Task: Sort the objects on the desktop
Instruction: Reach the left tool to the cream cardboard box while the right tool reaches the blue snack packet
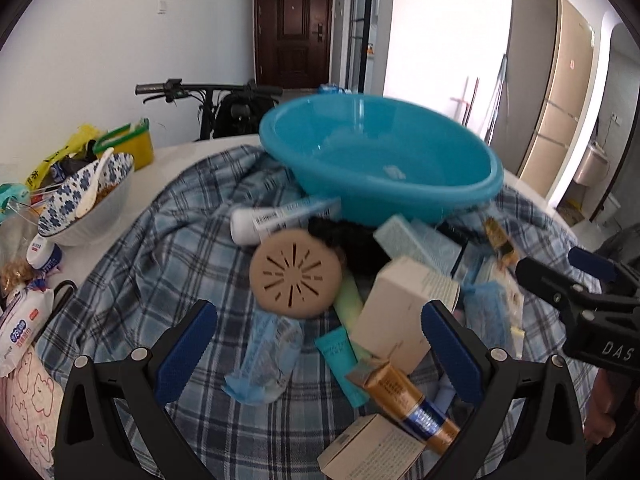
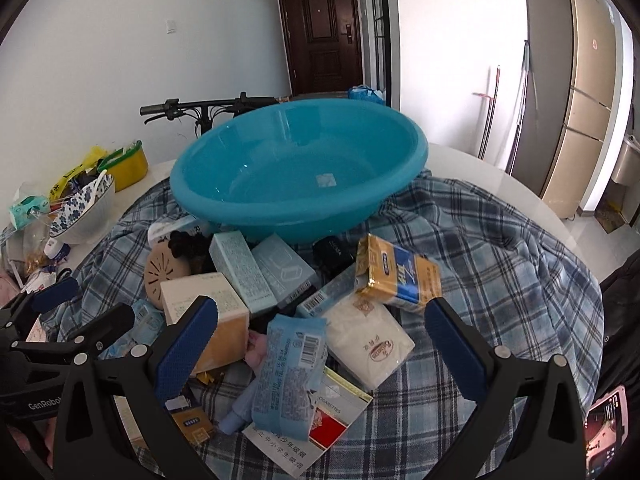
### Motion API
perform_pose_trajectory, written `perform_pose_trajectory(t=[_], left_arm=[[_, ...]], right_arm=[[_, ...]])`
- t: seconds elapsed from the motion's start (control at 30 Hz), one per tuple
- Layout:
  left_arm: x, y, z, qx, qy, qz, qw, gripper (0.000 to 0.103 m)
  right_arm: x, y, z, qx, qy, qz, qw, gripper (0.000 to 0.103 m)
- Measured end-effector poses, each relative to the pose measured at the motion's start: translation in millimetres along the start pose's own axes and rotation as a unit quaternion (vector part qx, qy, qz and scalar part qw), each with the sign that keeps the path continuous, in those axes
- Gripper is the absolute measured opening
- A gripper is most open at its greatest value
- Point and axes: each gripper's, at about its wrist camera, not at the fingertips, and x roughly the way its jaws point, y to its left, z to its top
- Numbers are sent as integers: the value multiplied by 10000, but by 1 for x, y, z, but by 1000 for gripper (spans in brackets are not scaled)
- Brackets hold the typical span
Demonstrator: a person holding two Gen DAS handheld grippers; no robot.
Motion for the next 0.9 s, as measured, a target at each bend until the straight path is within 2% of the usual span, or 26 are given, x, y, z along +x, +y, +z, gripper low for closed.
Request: perform_pose_trajectory(t=[0.1, 0.27, 0.4, 0.53, 0.7, 0.9], left_arm=[[4, -3, -3, 23, 89, -118, 9999, 103], [9, -18, -1, 272, 167, -564, 9979, 103], [24, -23, 6, 392, 231, -707, 9965, 103], [40, -28, 9, 446, 543, -1202, 9903, 103], [56, -34, 10, 459, 735, -1208, 9889, 103], [65, -46, 11, 626, 838, -1141, 9880, 80]], right_arm=[[2, -3, -4, 38, 66, 19, 10000, 103], [6, -10, -9, 97, 161, -29, 9998, 103], [5, -17, -10, 111, 162, -156, 9997, 103], [7, -25, -12, 156, 206, -234, 9994, 103], [12, -34, -18, 267, 322, -257, 9988, 103], [15, -37, -25, 201, 444, -315, 9983, 103]])
